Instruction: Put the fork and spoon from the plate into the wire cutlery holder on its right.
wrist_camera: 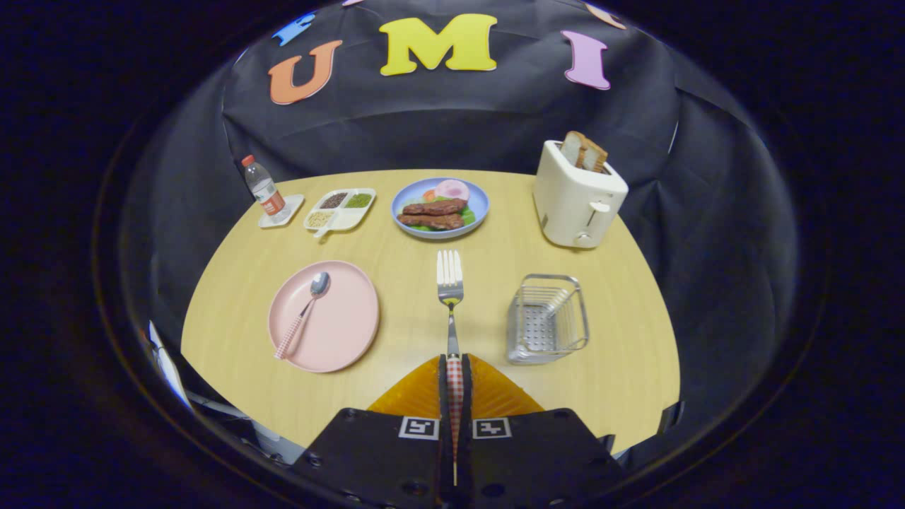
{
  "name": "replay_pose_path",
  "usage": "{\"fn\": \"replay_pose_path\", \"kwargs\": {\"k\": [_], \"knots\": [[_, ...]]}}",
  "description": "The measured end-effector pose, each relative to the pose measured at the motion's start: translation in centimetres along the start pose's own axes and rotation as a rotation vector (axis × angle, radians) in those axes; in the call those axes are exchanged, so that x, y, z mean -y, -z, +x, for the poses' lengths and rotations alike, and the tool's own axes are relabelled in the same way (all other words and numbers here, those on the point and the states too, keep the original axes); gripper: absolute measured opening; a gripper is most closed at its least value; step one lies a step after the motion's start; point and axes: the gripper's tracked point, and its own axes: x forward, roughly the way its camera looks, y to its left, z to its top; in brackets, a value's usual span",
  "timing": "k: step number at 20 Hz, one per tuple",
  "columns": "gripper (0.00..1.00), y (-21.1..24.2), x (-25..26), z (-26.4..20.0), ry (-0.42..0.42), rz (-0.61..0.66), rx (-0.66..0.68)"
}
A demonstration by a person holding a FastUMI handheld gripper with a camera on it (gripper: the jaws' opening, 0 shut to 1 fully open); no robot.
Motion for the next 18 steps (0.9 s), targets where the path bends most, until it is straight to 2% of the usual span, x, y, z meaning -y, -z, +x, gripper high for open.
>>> {"fn": "replay_pose_path", "kwargs": {"k": [6, 9, 18], "knots": [[0.03, -0.8, 6.5, -2.9, 0.044, 0.004, -0.025], [0.03, -0.4, 8.2, -3.7, 0.054, -0.005, -0.049], [0.04, 0.9, 9.3, -2.3, 0.014, 0.030, -0.259]]}}
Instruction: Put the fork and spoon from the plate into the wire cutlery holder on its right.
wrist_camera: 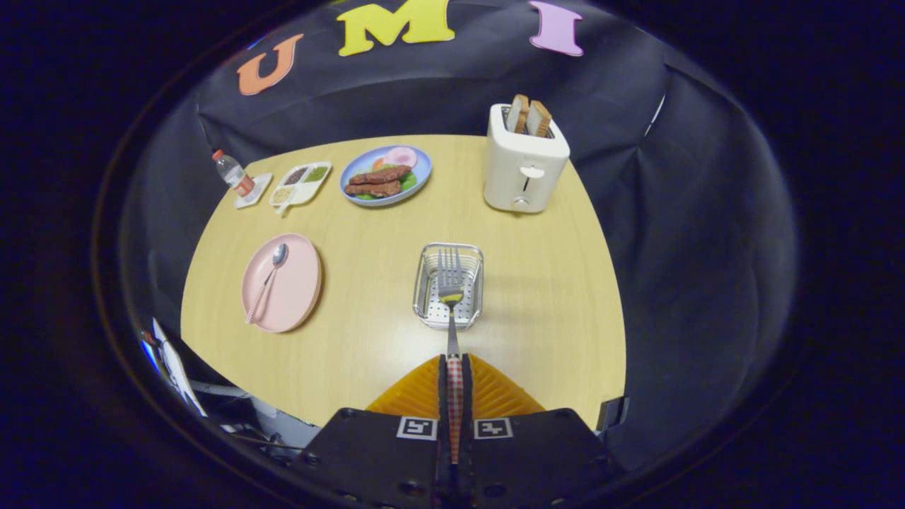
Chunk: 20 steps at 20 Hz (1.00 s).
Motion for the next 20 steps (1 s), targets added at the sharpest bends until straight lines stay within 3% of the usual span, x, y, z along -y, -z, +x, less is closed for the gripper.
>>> {"fn": "replay_pose_path", "kwargs": {"k": [3, 14, 20], "knots": [[0.04, -1.1, -0.7, 0.4, -0.038, 0.041, -0.077], [0.04, -1.9, -0.9, 2.6, -0.026, 0.086, -0.424], [0.04, -3.0, -1.7, 4.5, -0.042, -0.016, -0.551]]}}
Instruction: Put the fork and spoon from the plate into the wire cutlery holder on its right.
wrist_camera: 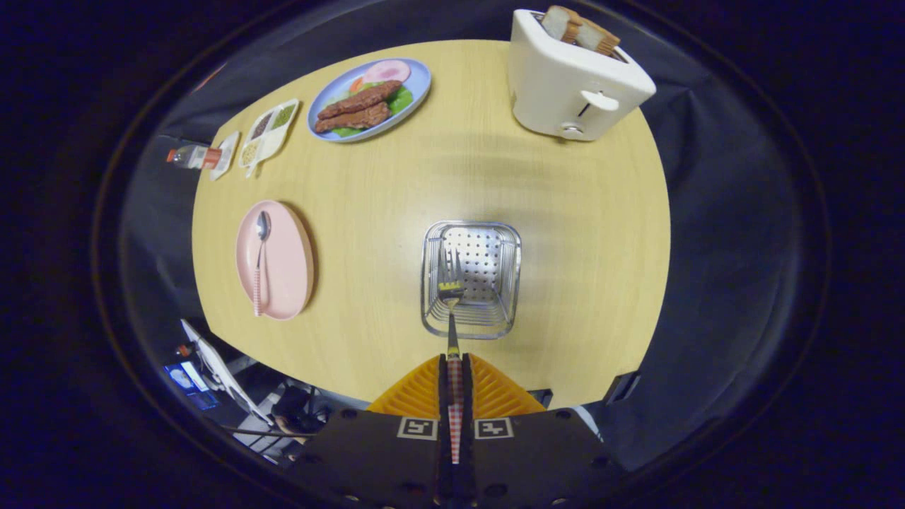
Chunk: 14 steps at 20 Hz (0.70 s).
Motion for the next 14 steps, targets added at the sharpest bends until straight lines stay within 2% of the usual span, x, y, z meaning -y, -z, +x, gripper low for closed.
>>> {"fn": "replay_pose_path", "kwargs": {"k": [3, 8, 11, 12, 14], "knots": [[0.04, -0.5, 0.3, 0.8, 0.007, 0.020, -0.058], [0.04, -2.0, 0.9, 1.5, 0.035, 0.020, -0.075], [0.04, -2.5, 0.2, 1.7, 0.017, 0.022, -0.088], [0.10, -2.8, 0.1, 1.6, 0.012, 0.016, -0.079], [0.10, -3.5, -0.2, 1.5, 0.006, 0.021, -0.050]]}}
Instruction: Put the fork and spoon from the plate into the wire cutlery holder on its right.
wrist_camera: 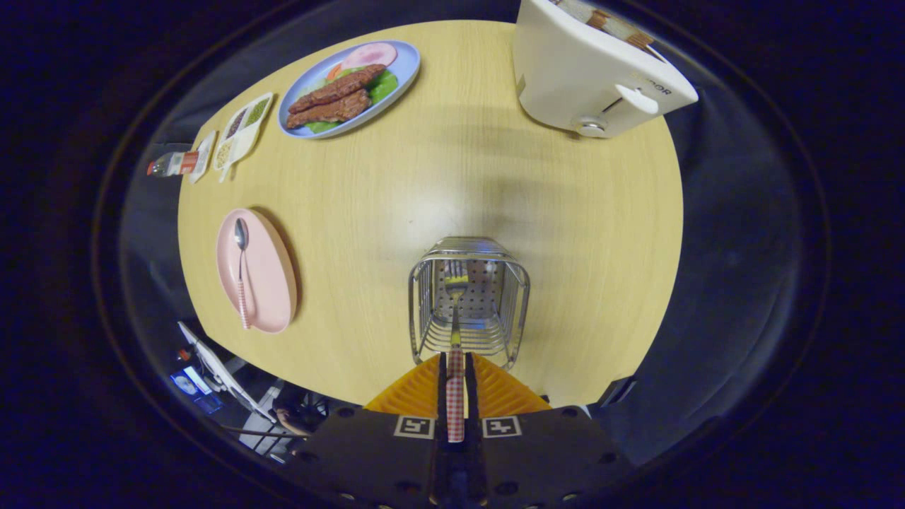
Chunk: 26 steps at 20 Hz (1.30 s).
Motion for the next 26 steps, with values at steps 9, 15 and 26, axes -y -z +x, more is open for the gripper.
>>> {"fn": "replay_pose_path", "kwargs": {"k": [9, 15, 26], "knots": [[0.49, -0.5, -3.2, -2.5, 0.007, -0.030, 0.200], [0.93, 0.6, -7.3, -3.8, 0.025, -0.051, 0.338], [0.99, 2.6, -16.2, -1.7, 0.063, -0.086, 0.542]]}}
